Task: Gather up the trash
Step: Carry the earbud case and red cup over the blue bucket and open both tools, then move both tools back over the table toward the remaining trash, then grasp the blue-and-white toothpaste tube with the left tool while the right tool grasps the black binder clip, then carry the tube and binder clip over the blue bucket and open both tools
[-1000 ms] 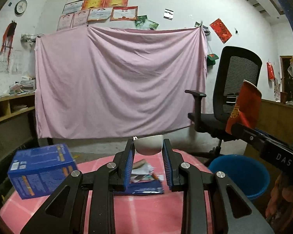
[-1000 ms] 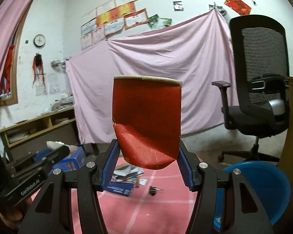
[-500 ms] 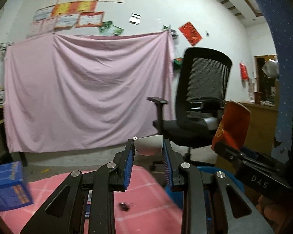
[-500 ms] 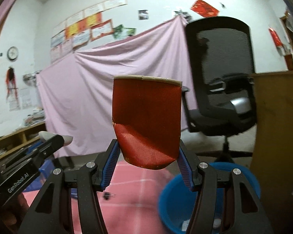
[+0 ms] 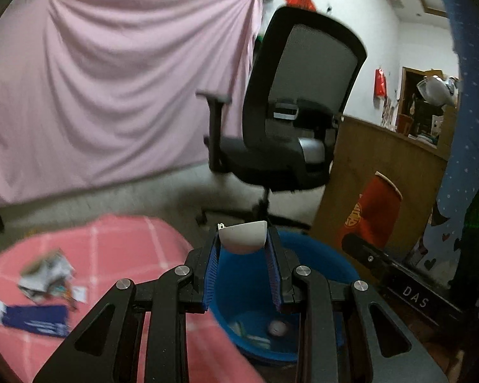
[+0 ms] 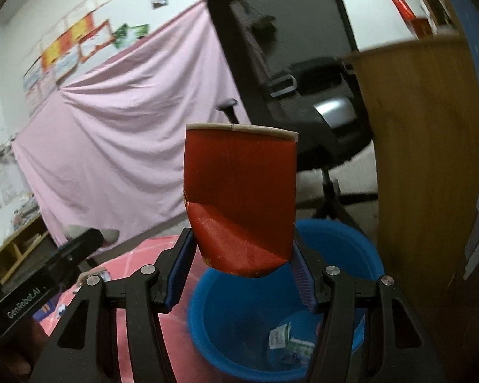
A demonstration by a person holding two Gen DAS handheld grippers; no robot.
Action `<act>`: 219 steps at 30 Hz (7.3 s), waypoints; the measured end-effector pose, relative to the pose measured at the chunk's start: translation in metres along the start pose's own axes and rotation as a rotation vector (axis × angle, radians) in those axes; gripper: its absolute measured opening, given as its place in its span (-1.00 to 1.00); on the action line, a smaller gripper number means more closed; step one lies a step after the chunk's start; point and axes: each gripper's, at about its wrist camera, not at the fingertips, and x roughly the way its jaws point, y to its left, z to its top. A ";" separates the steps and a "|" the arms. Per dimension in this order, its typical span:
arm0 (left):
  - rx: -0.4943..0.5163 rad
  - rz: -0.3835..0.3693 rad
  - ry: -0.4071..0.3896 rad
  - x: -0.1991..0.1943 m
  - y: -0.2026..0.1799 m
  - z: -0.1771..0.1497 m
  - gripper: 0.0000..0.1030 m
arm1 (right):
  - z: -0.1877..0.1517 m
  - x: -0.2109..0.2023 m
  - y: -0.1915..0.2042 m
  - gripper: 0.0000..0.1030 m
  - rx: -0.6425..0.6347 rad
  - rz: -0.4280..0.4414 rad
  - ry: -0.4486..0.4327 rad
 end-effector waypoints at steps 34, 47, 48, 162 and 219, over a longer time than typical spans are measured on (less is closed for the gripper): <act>-0.109 0.214 -0.148 -0.060 0.066 -0.007 0.96 | 0.007 -0.014 0.037 1.00 -0.062 -0.021 -0.110; -0.124 0.326 -0.287 -0.120 0.101 -0.015 0.96 | 0.014 -0.040 0.079 1.00 -0.126 0.017 -0.319; -0.127 0.333 -0.297 -0.125 0.104 -0.016 0.96 | 0.014 -0.040 0.083 1.00 -0.137 0.023 -0.328; -0.354 0.317 0.077 -0.124 0.242 -0.086 -1.00 | -0.086 0.105 0.201 -0.73 -0.349 0.163 0.509; 0.036 0.018 -0.270 -0.043 -0.016 -0.015 -1.00 | 0.006 -0.028 0.029 -0.72 -0.066 0.009 -0.131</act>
